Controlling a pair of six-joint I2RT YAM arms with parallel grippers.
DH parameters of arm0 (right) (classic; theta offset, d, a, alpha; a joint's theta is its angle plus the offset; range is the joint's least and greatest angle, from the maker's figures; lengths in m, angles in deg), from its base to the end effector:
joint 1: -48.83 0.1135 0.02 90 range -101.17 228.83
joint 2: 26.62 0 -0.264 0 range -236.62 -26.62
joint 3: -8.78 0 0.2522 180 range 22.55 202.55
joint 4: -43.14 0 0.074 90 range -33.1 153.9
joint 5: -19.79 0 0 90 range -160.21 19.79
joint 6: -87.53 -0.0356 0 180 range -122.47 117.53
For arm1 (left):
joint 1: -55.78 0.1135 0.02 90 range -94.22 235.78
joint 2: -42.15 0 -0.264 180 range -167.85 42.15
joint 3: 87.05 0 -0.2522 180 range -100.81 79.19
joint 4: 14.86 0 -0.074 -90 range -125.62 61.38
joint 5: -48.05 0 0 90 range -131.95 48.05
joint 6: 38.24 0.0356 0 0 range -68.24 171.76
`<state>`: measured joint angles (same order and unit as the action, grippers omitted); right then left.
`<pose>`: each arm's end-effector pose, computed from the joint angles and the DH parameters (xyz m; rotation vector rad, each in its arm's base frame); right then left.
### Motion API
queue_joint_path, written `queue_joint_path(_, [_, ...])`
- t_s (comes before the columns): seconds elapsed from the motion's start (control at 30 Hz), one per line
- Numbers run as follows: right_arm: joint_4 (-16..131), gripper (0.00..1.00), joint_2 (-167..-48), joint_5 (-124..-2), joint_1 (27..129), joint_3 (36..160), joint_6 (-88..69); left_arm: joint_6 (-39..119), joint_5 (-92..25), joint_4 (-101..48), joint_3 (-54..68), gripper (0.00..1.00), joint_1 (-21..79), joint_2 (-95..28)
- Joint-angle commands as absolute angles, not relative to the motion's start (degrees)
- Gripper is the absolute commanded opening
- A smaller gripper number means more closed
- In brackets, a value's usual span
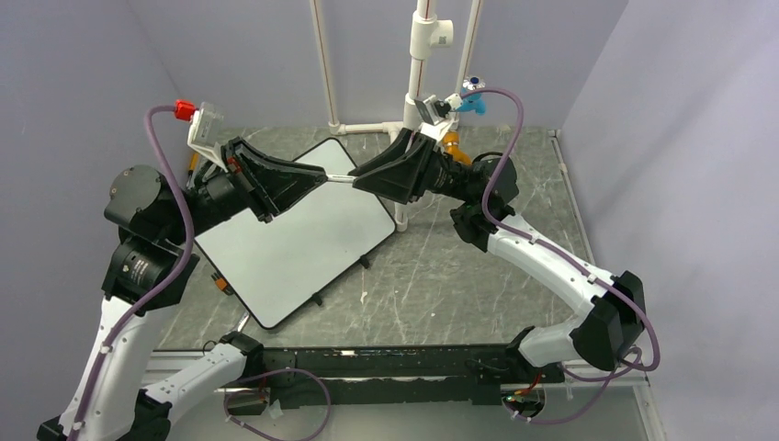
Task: Write a sentence on the whiteboard
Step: Open the pen cap from the whiteboard marker.
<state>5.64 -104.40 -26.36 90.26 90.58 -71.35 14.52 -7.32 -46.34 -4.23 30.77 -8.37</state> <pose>0.2014 0.2106 0.4553 -0.6204 1.1634 2.0178 0.1047 -0.0711 0.5277 0.4092 1.4212 -1.2911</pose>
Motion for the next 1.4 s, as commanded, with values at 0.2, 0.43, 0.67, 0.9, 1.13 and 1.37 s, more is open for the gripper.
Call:
queue_joint_path(0.2, [2.5, 0.41, -104.9, -25.4, 90.1, 94.3, -71.6, 12.5, -4.8, -41.5, -3.2, 0.00, 31.5, -9.6])
queue_joint_path(0.43, [3.0, 0.37, -105.2, -25.2, 90.1, 94.5, -71.2, 12.4, -4.4, -40.9, -2.7, 0.00, 32.0, -10.4])
queue_joint_path(0.67, [3.4, 0.33, -105.5, -25.1, 90.1, 94.5, -70.8, 12.3, -3.8, -40.6, -2.1, 0.00, 32.7, -10.9])
queue_joint_path(0.9, [3.0, 0.31, -105.8, -25.0, 90.1, 94.7, -70.6, 12.0, -3.5, -41.6, -1.9, 0.00, 33.6, -11.4])
queue_joint_path(1.13, [2.1, 0.30, -106.4, -24.7, 90.1, 95.0, -71.0, 11.6, -2.7, -41.9, -1.3, 0.00, 34.7, -11.7])
queue_joint_path(1.37, [2.1, 0.30, -107.1, -24.5, 90.1, 95.3, -70.8, 10.9, -1.6, -41.1, -0.5, 0.00, 35.5, -11.9])
